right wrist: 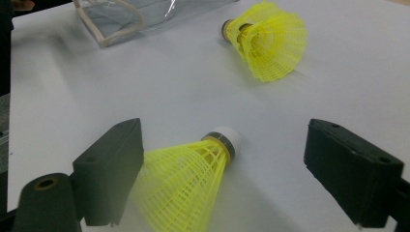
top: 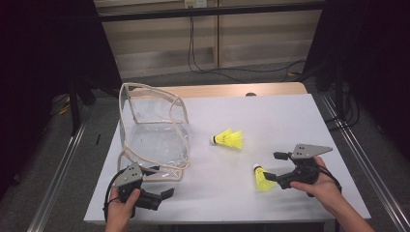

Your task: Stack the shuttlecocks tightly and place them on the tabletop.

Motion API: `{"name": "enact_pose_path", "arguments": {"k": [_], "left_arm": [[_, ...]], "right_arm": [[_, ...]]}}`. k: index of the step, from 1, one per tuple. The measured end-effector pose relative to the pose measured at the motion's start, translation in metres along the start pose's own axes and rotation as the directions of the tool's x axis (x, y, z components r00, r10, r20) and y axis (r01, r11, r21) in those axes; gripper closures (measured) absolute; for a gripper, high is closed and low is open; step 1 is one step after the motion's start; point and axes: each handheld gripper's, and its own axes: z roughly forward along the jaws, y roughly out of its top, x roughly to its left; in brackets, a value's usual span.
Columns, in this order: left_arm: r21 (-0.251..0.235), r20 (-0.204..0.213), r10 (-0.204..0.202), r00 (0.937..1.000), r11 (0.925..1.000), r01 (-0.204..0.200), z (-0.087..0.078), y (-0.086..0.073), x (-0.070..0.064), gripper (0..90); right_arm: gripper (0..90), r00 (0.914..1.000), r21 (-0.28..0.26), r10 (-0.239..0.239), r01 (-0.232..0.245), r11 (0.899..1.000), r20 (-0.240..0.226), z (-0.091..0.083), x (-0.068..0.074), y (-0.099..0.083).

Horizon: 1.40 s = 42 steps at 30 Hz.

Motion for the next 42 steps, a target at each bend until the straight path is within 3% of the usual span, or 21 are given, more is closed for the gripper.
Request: {"name": "enact_pose_path", "arguments": {"k": [13, 17, 19, 28, 42], "left_arm": [[0.0, 0.0, 0.001, 1.0, 1.0, -0.001, 0.0, 0.0, 0.0, 3.3], [0.0, 0.0, 0.001, 1.0, 1.0, -0.001, 0.0, 0.0, 0.0, 3.3], [0.001, -0.001, 0.001, 1.0, 1.0, -0.001, 0.0, 0.0, 0.0, 3.4], [0.002, -0.003, 0.001, 1.0, 1.0, -0.001, 0.0, 0.0, 0.0, 3.4], [0.003, -0.003, 0.003, 1.0, 1.0, -0.003, 0.0, 0.0, 0.0, 3.4]], "right_arm": [[18.9, 0.9939, 0.053, -0.097, 0.099, 0.994, -0.053, 0.007, 0.011, -0.003], [37.2, 0.987, 0.066, -0.153, 0.156, 0.986, -0.049, 0.009, 0.014, -0.003], [49.0, 0.9878, 0.063, -0.149, 0.152, 0.986, -0.046, 0.01, 0.013, -0.002], [75.8, 0.992, 0.024, -0.125, 0.125, 0.992, -0.014, 0.005, 0.007, 0.003], [87.0, 0.9974, 0.001, -0.068, 0.068, 0.998, 0.025, 0.002, -0.004, 0.007]]}}
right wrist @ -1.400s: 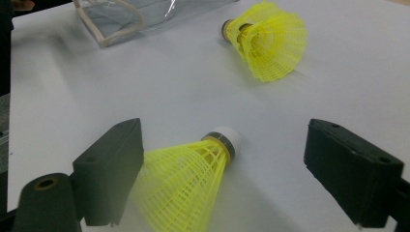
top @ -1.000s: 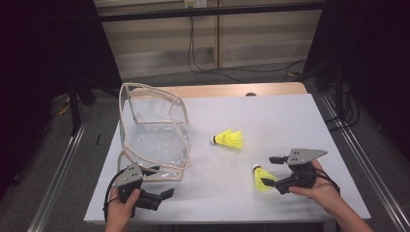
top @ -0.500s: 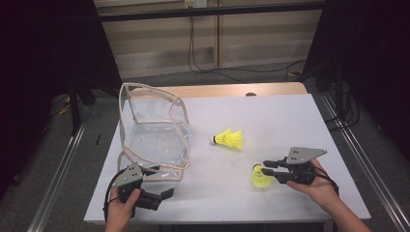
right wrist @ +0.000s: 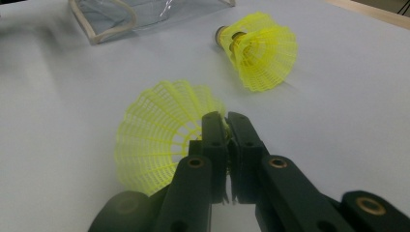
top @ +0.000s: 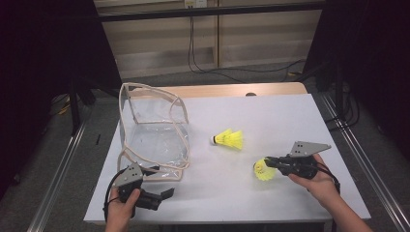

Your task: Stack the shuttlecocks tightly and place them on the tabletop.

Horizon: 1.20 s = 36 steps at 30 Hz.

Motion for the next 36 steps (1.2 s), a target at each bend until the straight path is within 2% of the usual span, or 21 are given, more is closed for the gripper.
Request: {"name": "enact_pose_path", "arguments": {"k": [11, 19, 22, 30, 36], "left_arm": [[0.0, 0.0, 0.001, 1.0, 1.0, -0.001, 0.0, 0.0, 0.0, 3.4], [-0.002, -0.001, -0.001, 1.0, 1.0, 0.001, 0.001, 0.0, 0.0, 3.3], [-0.001, -0.001, 0.0, 1.0, 1.0, 0.0, 0.001, 0.0, 0.0, 3.3], [-0.001, 0.001, -0.003, 1.0, 1.0, 0.003, 0.001, 0.0, 0.0, 3.3], [0.002, -0.001, -0.002, 1.0, 1.0, 0.002, 0.001, 0.0, 0.0, 3.3]], "right_arm": [[88.9, 0.9997, -0.025, 0.024, -0.024, 0.999, -0.003, 0.001, -0.006, 0.008], [89.0, 0.9991, -0.035, 0.041, -0.041, 0.999, -0.011, 0.009, -0.008, 0.015], [88.9, 0.9975, -0.042, 0.068, -0.068, 0.997, -0.022, 0.013, -0.009, 0.015], [88.8, 0.9967, -0.008, 0.075, -0.076, 0.997, -0.031, 0.025, -0.012, 0.014], [88.6, 0.9957, -0.005, 0.089, -0.089, 0.996, -0.026, 0.026, -0.015, 0.012]]}}
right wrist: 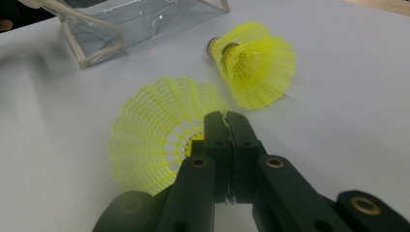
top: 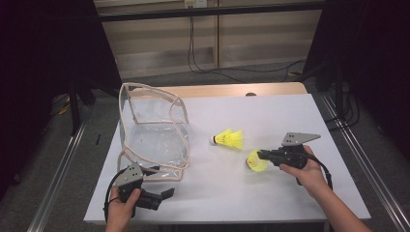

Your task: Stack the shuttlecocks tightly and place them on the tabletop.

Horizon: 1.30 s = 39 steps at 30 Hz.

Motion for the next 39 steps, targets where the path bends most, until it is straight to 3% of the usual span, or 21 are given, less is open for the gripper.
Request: {"name": "enact_pose_path", "arguments": {"k": [26, 39], "left_arm": [[0.0, 0.003, -0.001, 1.0, 1.0, 0.001, 0.0007, -0.0003, 0.0, 3.2], [0.001, 0.003, 0.0, 1.0, 1.0, 0.0, 0.0006, -0.0003, 0.0001, 3.3]], "right_arm": [[87.3, 0.9993, 0.011, -0.002, 0.002, 1.0, 0.037, -0.0016, -0.0051, -0.0048], [79.7, 0.9968, 0.024, 0.0, -0.002, 1.0, 0.079, -0.0044, -0.0085, -0.0077]]}}
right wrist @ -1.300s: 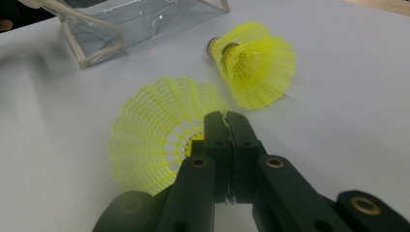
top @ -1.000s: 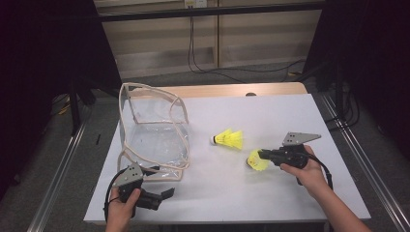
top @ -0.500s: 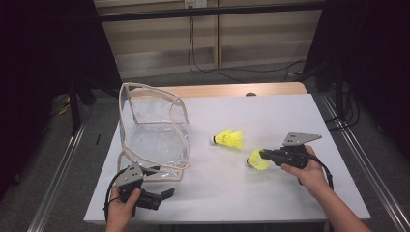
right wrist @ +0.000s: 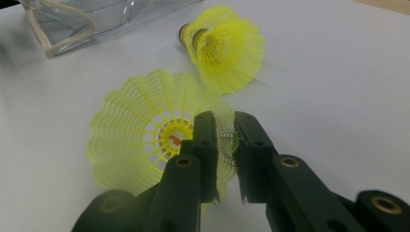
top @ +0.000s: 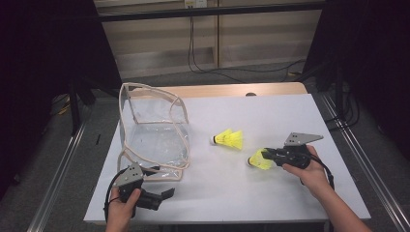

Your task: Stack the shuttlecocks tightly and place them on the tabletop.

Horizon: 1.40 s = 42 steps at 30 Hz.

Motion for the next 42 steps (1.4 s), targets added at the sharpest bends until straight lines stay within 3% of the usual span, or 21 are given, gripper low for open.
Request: {"name": "enact_pose_path", "arguments": {"k": [23, 42], "left_arm": [[0.001, -0.001, 0.0, 1.0, 1.0, 0.0, 0.0, 0.0, 0.0, 3.3], [0.003, -0.001, 0.002, 1.0, 1.0, -0.002, 0.0, 0.0, 0.0, 3.3]], "right_arm": [[62.8, 0.9964, -0.01, 0.027, -0.027, 1.0, 0.08, -0.008, -0.007, -0.005], [55.8, 0.9927, -0.001, 0.023, -0.023, 1.0, 0.118, -0.013, -0.008, -0.008]]}}
